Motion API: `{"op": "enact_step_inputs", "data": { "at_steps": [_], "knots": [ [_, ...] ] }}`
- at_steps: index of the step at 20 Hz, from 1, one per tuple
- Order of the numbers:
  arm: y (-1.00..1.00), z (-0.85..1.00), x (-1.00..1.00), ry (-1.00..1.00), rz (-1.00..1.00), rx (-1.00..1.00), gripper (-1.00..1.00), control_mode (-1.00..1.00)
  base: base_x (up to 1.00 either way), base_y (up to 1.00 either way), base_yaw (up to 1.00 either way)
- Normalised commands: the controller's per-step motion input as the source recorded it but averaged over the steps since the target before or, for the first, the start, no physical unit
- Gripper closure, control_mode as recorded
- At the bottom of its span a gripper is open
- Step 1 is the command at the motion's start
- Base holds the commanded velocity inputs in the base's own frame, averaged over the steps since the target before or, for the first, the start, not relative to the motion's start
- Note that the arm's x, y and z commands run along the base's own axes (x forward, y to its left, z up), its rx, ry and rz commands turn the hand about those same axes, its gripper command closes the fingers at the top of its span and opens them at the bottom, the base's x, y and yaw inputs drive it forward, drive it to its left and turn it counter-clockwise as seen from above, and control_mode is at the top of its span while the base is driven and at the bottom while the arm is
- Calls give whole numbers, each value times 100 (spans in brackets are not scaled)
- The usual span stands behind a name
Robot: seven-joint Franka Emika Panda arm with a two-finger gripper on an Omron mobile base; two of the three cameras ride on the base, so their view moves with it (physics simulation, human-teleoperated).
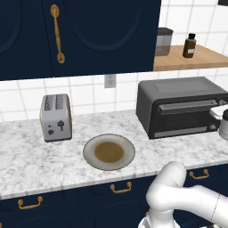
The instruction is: Pick up the kebab skewer and baguette bread, and place them inside the toaster oven. Close the toaster oven door and start by setting the timer.
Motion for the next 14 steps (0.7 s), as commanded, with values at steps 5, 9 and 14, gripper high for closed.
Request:
{"op": "enact_step_inputs", "data": {
  "at_steps": [5, 9, 14],
  "knots": [
    [13, 7, 0, 0, 0, 0, 100, -100, 0, 0, 0],
    [0, 12, 0, 0, 0, 4, 100, -100, 0, 0, 0],
    [6, 19, 2, 0, 1, 11, 100, -100, 0, 0, 0]
  ]
}}
